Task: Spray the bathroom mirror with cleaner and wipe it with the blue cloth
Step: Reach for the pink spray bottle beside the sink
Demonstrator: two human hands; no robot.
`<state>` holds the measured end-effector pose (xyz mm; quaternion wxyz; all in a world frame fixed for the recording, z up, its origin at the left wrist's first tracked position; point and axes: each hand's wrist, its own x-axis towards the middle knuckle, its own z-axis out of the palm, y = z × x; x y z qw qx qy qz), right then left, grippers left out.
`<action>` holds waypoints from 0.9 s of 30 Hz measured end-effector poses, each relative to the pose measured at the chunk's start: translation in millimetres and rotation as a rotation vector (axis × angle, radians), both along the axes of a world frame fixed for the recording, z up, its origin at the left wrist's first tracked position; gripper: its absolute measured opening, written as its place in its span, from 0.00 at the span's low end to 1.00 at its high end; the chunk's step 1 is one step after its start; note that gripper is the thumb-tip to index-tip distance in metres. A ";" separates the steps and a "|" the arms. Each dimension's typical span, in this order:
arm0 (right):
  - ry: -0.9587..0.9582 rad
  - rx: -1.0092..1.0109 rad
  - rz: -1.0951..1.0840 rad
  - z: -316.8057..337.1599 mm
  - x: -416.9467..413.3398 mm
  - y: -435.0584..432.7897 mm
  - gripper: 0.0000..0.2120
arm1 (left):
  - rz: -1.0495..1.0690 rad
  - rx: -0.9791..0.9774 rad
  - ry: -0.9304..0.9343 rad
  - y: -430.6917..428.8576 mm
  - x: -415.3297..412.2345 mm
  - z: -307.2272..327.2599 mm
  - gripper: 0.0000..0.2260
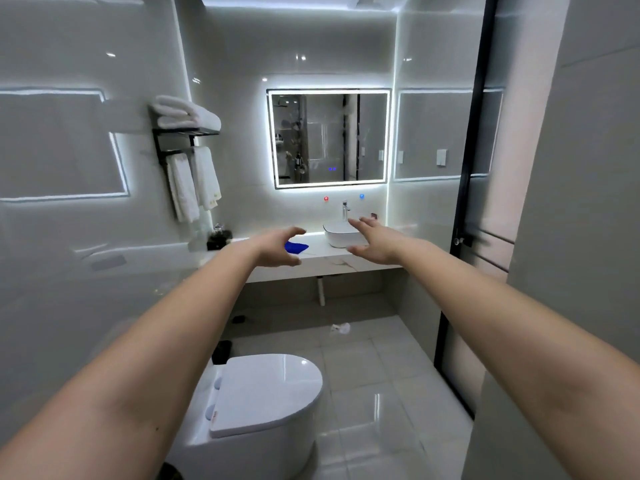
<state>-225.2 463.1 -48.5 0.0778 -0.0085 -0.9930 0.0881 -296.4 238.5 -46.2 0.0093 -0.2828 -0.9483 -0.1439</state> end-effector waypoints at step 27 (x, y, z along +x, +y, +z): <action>-0.057 -0.115 -0.159 -57.6 -478.8 276.5 0.34 | -0.226 -0.054 -0.120 304.6 -524.4 -44.4 0.31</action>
